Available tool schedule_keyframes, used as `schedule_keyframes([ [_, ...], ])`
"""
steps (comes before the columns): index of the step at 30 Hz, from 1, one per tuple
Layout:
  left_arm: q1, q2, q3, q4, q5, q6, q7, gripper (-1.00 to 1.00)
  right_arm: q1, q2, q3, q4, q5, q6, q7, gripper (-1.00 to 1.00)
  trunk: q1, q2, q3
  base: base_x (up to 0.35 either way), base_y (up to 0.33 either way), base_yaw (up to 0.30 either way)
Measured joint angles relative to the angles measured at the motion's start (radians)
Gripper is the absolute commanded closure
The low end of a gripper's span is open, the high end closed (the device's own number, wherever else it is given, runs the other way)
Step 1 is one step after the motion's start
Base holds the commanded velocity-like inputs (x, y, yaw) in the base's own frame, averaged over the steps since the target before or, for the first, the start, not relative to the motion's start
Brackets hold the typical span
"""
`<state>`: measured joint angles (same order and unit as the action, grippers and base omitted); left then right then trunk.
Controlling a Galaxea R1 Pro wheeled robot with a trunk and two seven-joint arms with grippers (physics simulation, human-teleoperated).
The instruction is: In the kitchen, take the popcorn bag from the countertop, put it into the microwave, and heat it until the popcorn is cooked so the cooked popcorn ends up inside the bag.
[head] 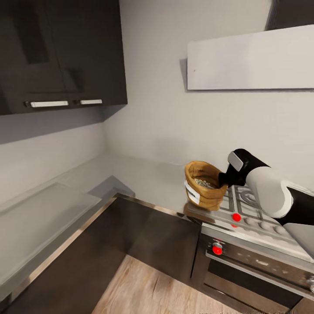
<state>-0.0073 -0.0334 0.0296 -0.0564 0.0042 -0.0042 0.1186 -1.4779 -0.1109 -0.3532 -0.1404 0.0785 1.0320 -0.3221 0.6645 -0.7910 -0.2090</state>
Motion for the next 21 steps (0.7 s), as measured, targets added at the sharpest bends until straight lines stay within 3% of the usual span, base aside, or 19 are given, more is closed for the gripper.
schedule_keyframes([
  [21, 0.000, 0.000, 0.000, 0.000, 0.000, 0.000, 0.000, -1.00, 0.000, -0.001, -0.006, 0.000, 0.000, 0.000, -0.001, 1.00, 0.000, 0.000, 0.021, 0.000, 0.000, -0.248],
])
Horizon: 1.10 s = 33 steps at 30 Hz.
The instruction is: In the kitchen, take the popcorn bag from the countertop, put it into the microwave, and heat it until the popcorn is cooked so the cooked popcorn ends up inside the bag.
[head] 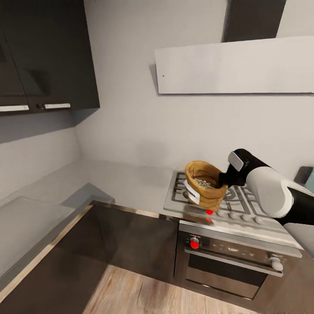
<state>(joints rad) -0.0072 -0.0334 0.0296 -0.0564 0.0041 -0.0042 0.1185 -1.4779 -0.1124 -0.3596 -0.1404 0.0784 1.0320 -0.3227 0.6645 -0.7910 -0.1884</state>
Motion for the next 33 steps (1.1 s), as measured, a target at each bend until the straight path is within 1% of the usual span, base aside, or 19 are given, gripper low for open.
schedule_keyframes([
  [17, 0.000, 0.000, 0.000, 0.000, 0.000, 0.000, 0.000, -1.00, 0.000, 0.000, 0.000, 0.000, 0.000, 0.000, 0.000, 1.00, 0.000, 0.000, 0.024, -0.007, 0.000, -0.209],
  [24, 0.000, 0.000, 0.000, 0.000, 0.000, -0.001, 0.000, -1.00, 0.000, 0.000, 0.000, 0.000, 0.000, 0.000, 0.000, 1.00, 0.000, 0.000, 0.033, -0.187, 0.000, -0.214],
  [31, 0.000, 0.000, 0.000, 0.000, 0.000, -0.001, 0.000, -1.00, 0.000, 0.000, 0.000, 0.000, 0.000, 0.000, 0.000, 1.00, 0.001, 0.000, 0.043, -0.283, 0.000, -0.215],
  [33, 0.000, 0.000, 0.000, 0.000, 0.000, -0.001, 0.000, -1.00, 0.000, 0.000, 0.000, 0.000, 0.000, 0.000, 0.000, 1.00, 0.000, 0.000, 0.045, -0.095, 0.000, -0.217],
])
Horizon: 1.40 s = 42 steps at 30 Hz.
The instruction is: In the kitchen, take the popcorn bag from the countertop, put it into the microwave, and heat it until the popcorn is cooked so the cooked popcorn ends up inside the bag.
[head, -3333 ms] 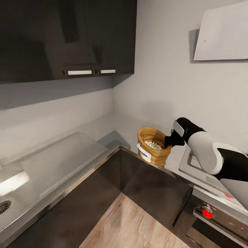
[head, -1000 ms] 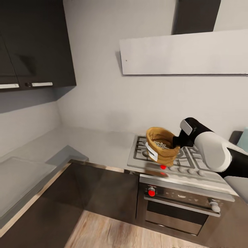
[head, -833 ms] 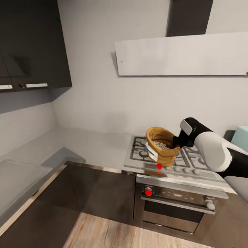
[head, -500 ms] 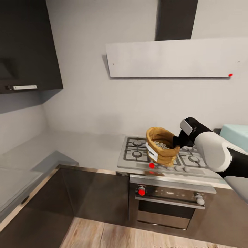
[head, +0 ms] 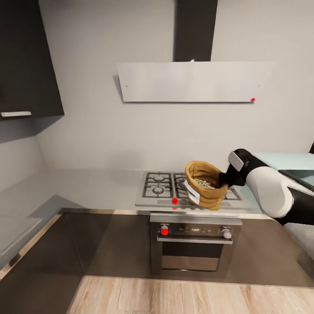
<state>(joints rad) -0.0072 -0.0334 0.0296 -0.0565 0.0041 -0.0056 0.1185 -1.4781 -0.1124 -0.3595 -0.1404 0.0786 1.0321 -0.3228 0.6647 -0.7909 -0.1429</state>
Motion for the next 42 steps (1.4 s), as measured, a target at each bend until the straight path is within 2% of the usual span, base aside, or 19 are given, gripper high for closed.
schedule_keyframes([
  [9, 0.000, -0.001, 0.000, 0.000, 0.000, 0.000, 0.000, -1.00, 0.000, 0.000, 0.000, 0.000, 0.000, 0.000, 0.000, 1.00, 0.000, 0.000, 0.010, -0.011, 0.000, -0.241],
  [20, 0.000, -0.004, 0.000, 0.000, 0.000, 0.000, 0.000, -1.00, 0.000, 0.000, -0.011, 0.000, 0.000, 0.000, 0.000, 1.00, 0.000, 0.000, 0.021, -0.145, 0.000, -0.241],
  [42, 0.000, -0.006, 0.000, 0.000, 0.000, 0.000, 0.000, -1.00, 0.000, 0.000, -0.006, 0.000, -0.002, -0.002, 0.001, 1.00, 0.000, 0.000, 0.022, -0.184, 0.000, -0.016],
])
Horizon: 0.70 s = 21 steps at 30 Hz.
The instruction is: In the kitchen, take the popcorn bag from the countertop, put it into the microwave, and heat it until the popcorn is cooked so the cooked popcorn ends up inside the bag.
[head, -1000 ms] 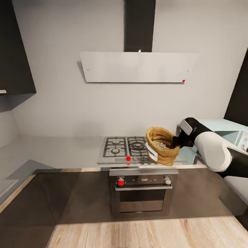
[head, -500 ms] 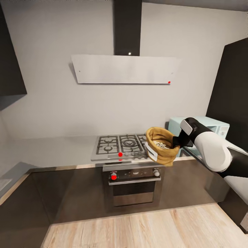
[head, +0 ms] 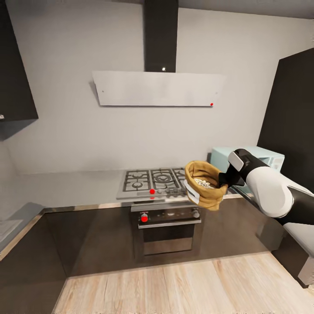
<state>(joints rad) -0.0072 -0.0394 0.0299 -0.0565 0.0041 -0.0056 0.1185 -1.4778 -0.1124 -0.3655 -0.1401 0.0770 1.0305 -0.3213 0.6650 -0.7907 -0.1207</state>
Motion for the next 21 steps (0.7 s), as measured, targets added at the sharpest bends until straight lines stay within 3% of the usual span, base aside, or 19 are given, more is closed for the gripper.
schedule_keyframes([
  [8, 0.000, 0.000, 0.001, 0.000, 0.000, 0.000, 0.000, -1.00, 0.000, 0.000, 0.000, 0.001, 0.000, 0.000, 0.000, 1.00, 0.000, 0.000, 0.000, -0.280, 0.000, -0.254],
  [21, 0.000, 0.000, 0.001, 0.000, 0.000, 0.000, 0.000, -1.00, 0.000, 0.000, -0.001, 0.001, 0.000, 0.000, 0.000, 1.00, -0.001, 0.000, 0.000, -0.013, 0.000, -0.272],
])
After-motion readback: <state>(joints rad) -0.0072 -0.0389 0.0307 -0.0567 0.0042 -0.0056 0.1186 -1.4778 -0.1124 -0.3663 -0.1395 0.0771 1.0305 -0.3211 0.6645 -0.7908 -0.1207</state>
